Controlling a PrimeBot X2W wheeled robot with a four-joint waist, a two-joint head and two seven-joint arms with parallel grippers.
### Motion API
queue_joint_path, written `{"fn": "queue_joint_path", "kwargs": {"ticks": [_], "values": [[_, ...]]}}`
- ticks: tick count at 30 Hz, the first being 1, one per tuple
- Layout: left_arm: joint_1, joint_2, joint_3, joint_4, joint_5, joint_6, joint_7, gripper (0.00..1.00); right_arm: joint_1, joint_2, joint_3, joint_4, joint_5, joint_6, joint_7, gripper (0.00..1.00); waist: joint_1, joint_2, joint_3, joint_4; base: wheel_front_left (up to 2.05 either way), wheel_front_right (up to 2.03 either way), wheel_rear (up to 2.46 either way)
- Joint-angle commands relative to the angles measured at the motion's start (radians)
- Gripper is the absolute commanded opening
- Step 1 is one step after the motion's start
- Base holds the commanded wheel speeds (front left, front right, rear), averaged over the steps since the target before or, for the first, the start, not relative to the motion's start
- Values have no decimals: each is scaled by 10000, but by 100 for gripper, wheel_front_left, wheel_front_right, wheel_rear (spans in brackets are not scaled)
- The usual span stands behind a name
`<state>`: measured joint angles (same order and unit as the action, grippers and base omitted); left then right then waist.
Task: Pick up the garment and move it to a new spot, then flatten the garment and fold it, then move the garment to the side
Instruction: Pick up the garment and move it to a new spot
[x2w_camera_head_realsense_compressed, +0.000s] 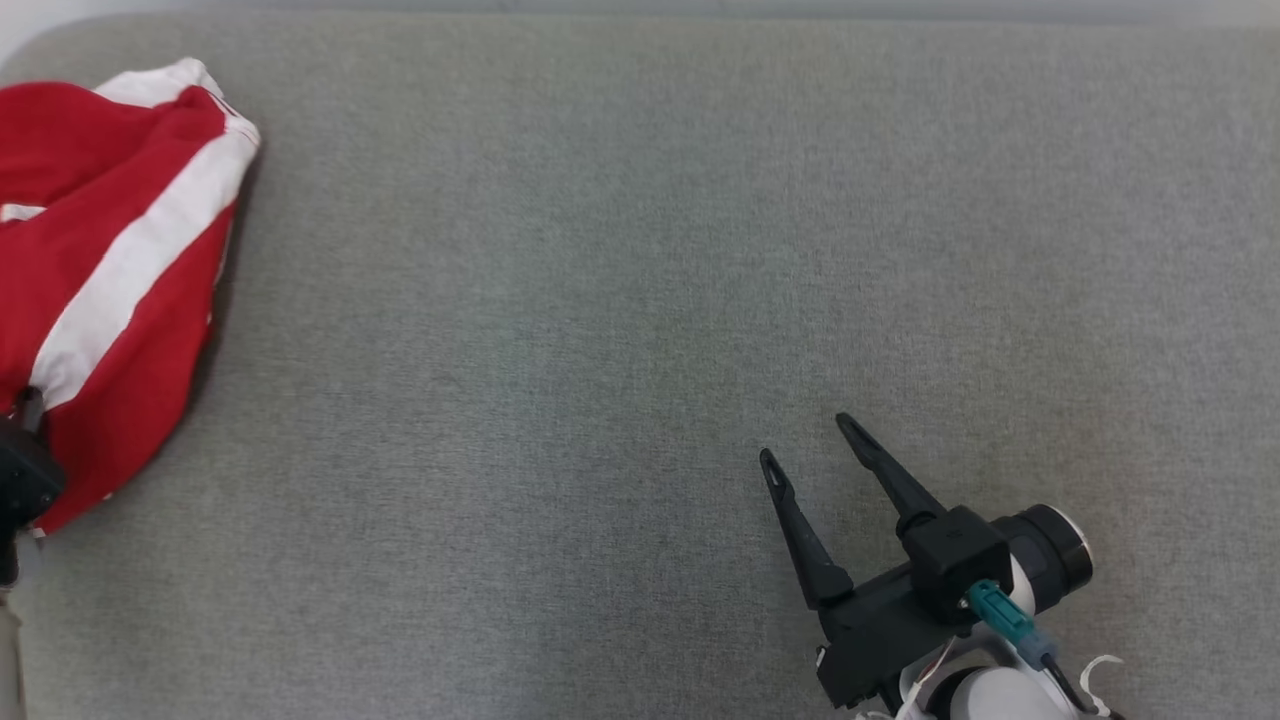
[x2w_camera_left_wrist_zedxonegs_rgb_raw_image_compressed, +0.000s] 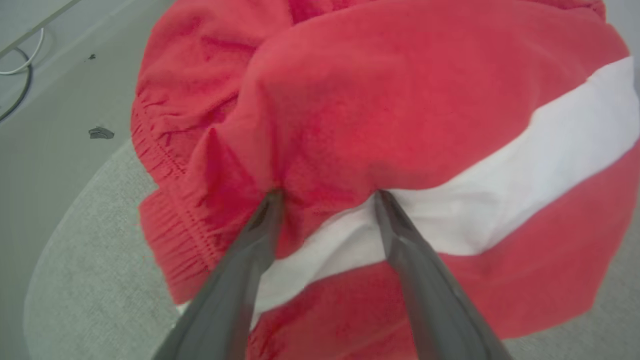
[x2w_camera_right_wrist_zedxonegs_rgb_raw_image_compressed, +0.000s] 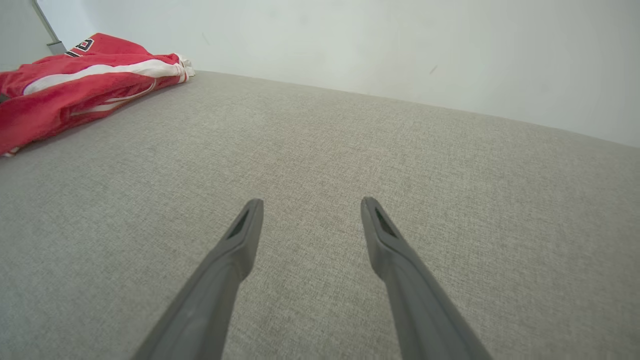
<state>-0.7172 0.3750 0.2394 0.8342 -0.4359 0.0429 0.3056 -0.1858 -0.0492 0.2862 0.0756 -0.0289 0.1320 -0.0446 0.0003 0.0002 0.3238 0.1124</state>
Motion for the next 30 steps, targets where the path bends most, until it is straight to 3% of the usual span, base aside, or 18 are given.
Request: {"fn": "queue_joint_path", "kwargs": {"ticks": [1,14,22,30], "values": [[-163,17,54,18,-206,-73,144,0,-51,-20,-60,-70,-44,-25,-33,100,-3,-2,328,-155,0,0,0],[-399,774,-244,-1118,-48,-445,539,0,-1,-18,-28,676,943,-25,-710,100,-3,-2,-831,251,0,0,0],[-820,1137,-780,-2825,9,-1086,867,0,287,-18,-142,1475,1564,-25,-1274,100,-3,-2,-2191,136,0,0,0],[-1400,110,-1656,-4497,-484,-1484,929,0,660,-17,-117,1977,1948,-25,-1504,100,-3,-2,-3312,-703,0,0,0]]}}
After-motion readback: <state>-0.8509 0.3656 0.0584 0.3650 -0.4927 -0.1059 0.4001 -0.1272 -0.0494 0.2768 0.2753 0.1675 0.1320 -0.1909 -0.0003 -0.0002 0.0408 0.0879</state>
